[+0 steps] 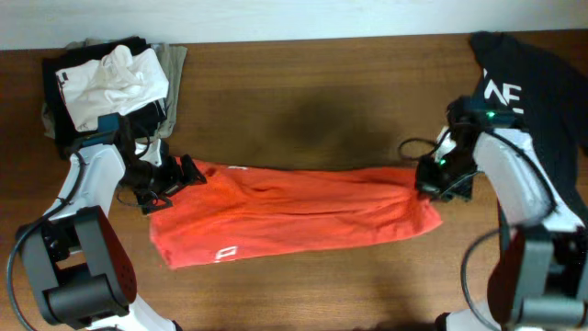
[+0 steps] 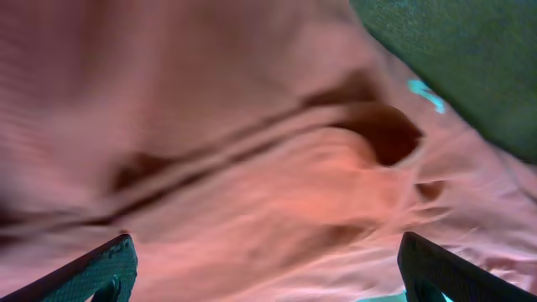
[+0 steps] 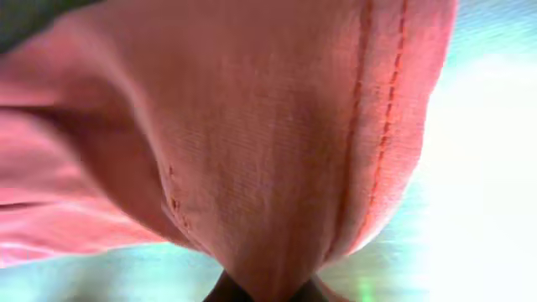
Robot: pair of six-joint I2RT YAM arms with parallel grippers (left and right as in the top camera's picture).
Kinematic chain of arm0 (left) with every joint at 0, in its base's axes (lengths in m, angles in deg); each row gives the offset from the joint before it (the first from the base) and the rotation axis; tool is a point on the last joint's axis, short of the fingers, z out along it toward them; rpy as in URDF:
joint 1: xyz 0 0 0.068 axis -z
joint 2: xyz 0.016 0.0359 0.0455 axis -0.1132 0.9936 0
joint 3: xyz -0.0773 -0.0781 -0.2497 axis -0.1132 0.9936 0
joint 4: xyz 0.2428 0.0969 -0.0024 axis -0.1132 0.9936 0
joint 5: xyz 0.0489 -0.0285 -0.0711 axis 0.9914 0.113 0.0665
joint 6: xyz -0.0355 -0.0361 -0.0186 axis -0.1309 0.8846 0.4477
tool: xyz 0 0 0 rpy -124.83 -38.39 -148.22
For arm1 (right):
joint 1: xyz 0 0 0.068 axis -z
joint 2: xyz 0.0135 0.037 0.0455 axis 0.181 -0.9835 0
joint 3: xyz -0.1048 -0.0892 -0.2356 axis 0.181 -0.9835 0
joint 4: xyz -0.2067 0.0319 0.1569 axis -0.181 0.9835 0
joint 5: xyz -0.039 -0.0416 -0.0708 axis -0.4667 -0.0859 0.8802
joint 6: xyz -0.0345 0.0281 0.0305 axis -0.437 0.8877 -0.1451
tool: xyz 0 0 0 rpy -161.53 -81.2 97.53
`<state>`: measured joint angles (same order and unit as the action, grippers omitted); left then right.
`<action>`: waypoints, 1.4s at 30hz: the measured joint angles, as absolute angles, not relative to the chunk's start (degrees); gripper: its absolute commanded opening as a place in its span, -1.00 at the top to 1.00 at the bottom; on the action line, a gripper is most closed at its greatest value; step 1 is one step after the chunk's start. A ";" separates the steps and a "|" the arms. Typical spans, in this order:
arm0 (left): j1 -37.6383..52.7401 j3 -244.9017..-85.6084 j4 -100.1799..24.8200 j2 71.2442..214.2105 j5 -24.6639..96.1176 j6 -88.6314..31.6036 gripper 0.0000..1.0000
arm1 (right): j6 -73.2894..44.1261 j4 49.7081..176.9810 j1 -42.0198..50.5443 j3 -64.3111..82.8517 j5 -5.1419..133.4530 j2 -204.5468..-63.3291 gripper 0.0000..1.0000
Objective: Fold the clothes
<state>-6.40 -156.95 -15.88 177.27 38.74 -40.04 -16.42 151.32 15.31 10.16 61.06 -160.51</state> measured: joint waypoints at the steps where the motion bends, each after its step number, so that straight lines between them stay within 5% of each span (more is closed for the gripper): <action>1: -6.40 -156.95 -15.90 177.27 38.74 -40.04 -0.98 | -16.44 151.50 14.87 11.10 61.87 -159.06 0.92; 20: -6.40 -156.95 -16.27 177.27 39.88 -40.04 -0.98 | -4.55 132.61 -20.58 11.84 59.71 -166.47 0.92; 38: -6.40 -156.95 -16.25 177.27 41.30 -40.04 -0.98 | -0.18 124.72 -25.63 11.84 56.54 -167.30 0.90; 39: -6.40 -156.95 -16.25 177.27 41.32 -40.04 -0.98 | -0.11 124.31 -25.82 11.84 56.39 -167.61 0.60; 40: -6.40 -156.95 -16.25 177.27 41.30 -40.04 -0.98 | 0.24 123.76 -26.39 11.84 55.90 -168.44 0.10; 42: -6.40 -156.95 -16.25 177.27 41.32 -40.04 -0.98 | 1.26 123.08 -27.03 11.84 55.40 -169.09 -0.32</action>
<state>-6.40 -156.95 -16.25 177.27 41.32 -40.04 1.26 123.08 -27.03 11.84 55.40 -169.09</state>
